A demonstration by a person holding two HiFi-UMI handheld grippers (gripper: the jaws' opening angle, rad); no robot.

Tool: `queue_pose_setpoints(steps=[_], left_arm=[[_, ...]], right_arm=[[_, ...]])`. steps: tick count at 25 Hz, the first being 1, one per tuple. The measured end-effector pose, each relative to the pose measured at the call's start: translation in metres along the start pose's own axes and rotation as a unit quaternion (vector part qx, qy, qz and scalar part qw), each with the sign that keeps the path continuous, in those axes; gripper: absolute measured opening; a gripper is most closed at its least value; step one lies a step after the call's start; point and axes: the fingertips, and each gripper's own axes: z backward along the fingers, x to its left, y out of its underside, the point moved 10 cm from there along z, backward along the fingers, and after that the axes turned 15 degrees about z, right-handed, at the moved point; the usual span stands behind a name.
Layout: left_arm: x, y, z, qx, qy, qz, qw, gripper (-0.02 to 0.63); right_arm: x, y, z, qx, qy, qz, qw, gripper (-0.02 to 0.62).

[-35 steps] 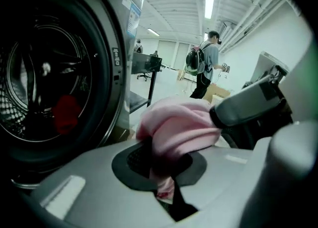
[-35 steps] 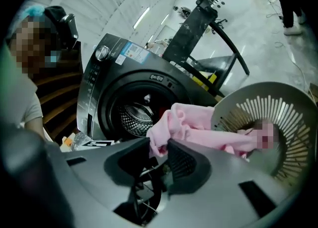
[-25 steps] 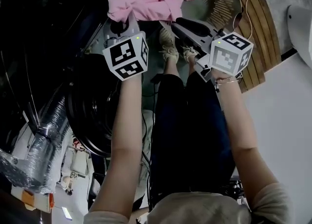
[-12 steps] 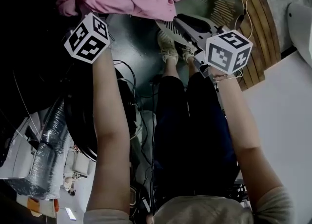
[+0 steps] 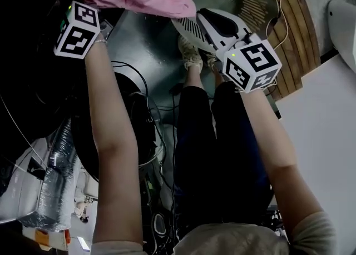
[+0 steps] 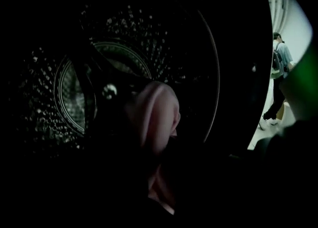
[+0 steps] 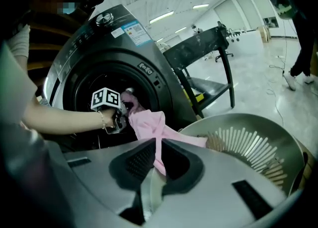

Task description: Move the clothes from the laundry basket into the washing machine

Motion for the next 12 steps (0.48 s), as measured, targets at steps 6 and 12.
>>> queue_pose_setpoints(steps=[6,12], left_arm=[[0.004,0.028,0.011,0.068,0.006,0.089,0.9937,0.344],[-0.013,0.067,0.074,0.106,0.039,0.142,0.9834,0.387]], right_arm=[[0.005,0.007,0.004,0.005,-0.002,-0.006,1.0,0.04],[0.006,0.019,0.009,0.015,-0.007,-0.009,1.0,0.04]])
